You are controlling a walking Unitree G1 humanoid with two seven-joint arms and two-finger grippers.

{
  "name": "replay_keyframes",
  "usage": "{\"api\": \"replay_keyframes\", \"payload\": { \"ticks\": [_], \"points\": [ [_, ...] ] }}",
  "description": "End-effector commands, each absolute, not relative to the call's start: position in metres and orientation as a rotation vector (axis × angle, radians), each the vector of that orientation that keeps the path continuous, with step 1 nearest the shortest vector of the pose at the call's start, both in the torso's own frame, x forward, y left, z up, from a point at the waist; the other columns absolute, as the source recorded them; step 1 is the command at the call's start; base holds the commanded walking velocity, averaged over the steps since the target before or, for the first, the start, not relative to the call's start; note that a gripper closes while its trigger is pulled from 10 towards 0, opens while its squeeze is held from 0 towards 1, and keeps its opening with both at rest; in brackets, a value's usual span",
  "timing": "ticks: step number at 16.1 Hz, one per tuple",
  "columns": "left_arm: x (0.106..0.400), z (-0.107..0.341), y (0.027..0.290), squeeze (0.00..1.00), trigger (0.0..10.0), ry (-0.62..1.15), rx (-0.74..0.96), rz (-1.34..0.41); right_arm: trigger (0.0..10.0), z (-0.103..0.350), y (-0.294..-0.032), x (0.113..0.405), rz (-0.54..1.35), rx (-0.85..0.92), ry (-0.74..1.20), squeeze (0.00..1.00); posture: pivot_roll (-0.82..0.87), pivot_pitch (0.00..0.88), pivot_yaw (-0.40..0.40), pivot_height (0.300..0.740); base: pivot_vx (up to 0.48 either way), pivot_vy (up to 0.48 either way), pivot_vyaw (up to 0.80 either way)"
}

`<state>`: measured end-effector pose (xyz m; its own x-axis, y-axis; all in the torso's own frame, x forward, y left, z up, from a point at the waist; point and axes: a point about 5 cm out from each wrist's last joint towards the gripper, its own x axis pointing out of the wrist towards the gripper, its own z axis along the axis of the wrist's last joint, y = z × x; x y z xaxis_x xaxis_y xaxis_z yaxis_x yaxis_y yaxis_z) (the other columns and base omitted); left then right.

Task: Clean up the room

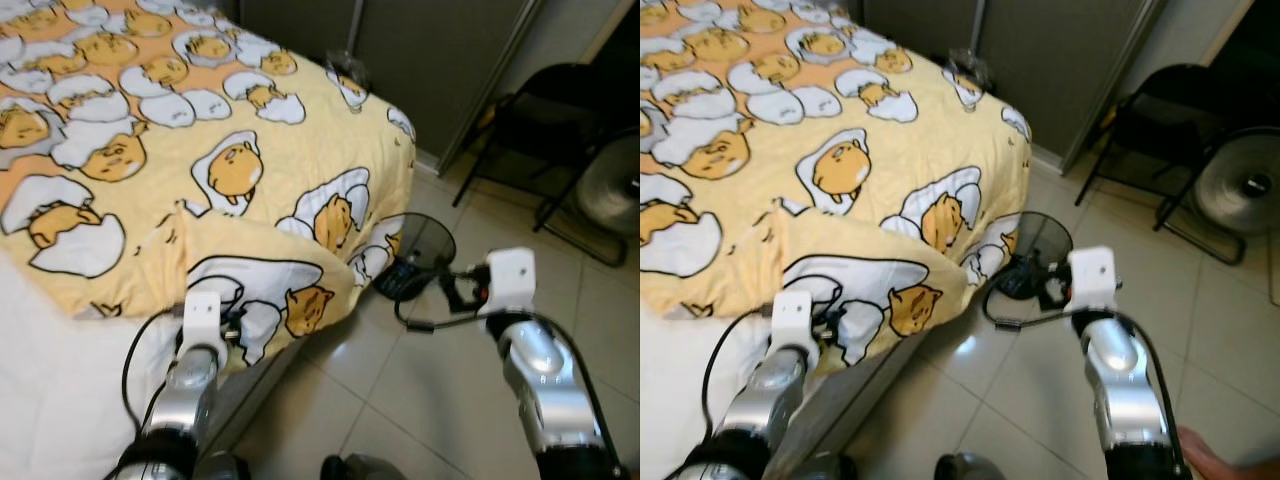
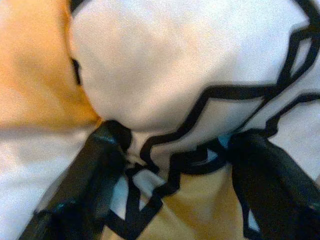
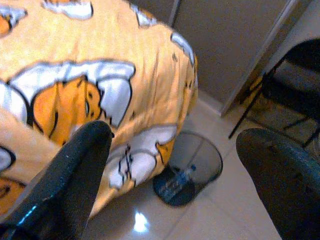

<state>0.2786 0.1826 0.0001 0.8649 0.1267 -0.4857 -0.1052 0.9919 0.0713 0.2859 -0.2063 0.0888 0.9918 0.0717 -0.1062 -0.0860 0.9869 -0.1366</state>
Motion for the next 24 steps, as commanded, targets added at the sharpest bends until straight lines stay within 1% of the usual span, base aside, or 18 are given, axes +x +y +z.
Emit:
{"api": "replay_keyframes", "payload": {
  "ticks": [1, 2, 3, 4, 7, 11, 14, 15, 16, 17, 19, 21, 22, 24],
  "points": [
    [0.286, 0.007, 0.177, 0.0, 0.0, 0.466, 0.025, 0.085, 10.0, 0.09, -0.216, 0.286, 0.043, -0.141, 0.095, 0.03, -0.13, 0.0, -0.102, 0.736, 0.0, 0.0, 0.0],
    [0.294, 0.012, 0.171, 0.0, 0.0, 0.439, 0.035, 0.048, 10.0, 0.092, -0.214, 0.292, 0.032, -0.133, 0.075, 0.03, -0.13, 0.0, -0.078, 0.736, 0.0, 0.0, 0.0],
    [0.297, 0.014, 0.17, 0.0, 0.0, 0.434, 0.044, 0.037, 10.0, 0.093, -0.212, 0.293, 0.027, -0.129, 0.066, 0.03, -0.13, 0.0, -0.078, 0.736, 0.0, 0.0, 0.0],
    [0.302, 0.016, 0.172, 0.0, 0.0, 0.445, 0.116, 0.027, 10.0, 0.094, -0.211, 0.294, 0.014, -0.121, 0.054, 0.03, -0.13, 0.0, -0.059, 0.736, 0.0, 0.0, 0.0],
    [0.306, 0.015, 0.173, 0.0, 0.0, 0.477, 0.201, 0.0, 10.0, 0.094, -0.212, 0.297, -0.015, -0.105, 0.039, 0.03, -0.14, 0.0, -0.044, 0.736, 0.0, 0.0, 0.0],
    [0.307, 0.015, 0.177, 0.0, 0.0, 0.482, 0.165, -0.036, 10.0, 0.093, -0.212, 0.298, -0.029, -0.098, 0.025, 0.03, -0.13, 0.0, -0.028, 0.736, 0.0, 0.0, 0.0],
    [0.291, 0.01, 0.193, 0.0, 0.0, 0.474, 0.115, -0.065, 10.0, 0.086, -0.21, 0.293, -0.025, -0.096, 0.041, 0.03, -0.12, 0.0, -0.032, 0.736, 0.0, 0.0, 0.0],
    [0.288, 0.014, 0.201, 0.0, 2.4, 0.433, 0.111, -0.054, 10.0, 0.084, -0.21, 0.291, -0.019, -0.098, 0.049, 0.03, -0.11, 0.0, -0.037, 0.736, 0.0, 0.0, 0.0],
    [0.286, 0.023, 0.211, 0.0, 10.0, 0.374, 0.108, -0.015, 10.0, 0.082, -0.21, 0.29, -0.013, -0.101, 0.055, 0.03, -0.1, 0.0, -0.043, 0.736, 0.0, 0.0, 0.0],
    [0.285, 0.03, 0.22, 1.0, 10.0, 0.329, 0.102, 0.032, 10.0, 0.081, -0.211, 0.288, -0.01, -0.104, 0.061, 0.03, -0.09, 0.0, -0.05, 0.736, 0.0, 0.0, 0.0],
    [0.28, 0.036, 0.237, 1.0, 10.0, 0.313, 0.1, 0.11, 10.0, 0.077, -0.213, 0.285, 0.006, -0.116, 0.082, 0.03, -0.08, 0.0, -0.067, 0.736, 0.0, 0.0, 0.0],
    [0.276, 0.033, 0.238, 1.0, 10.0, 0.336, 0.075, 0.111, 10.0, 0.075, -0.215, 0.284, 0.024, -0.13, 0.095, 0.03, -0.08, 0.0, -0.091, 0.736, 0.0, 0.0, 0.0],
    [0.275, 0.029, 0.235, 1.0, 10.0, 0.36, 0.034, 0.106, 10.0, 0.076, -0.215, 0.284, 0.034, -0.137, 0.096, 0.03, -0.08, 0.0, -0.102, 0.736, 0.0, 0.0, 0.0],
    [0.271, 0.018, 0.228, 1.0, 10.0, 0.411, -0.163, 0.115, 10.0, 0.079, -0.218, 0.285, 0.045, -0.154, 0.094, 0.03, -0.09, 0.0, -0.114, 0.736, 0.0, 0.0, 0.0]
  ]
}}
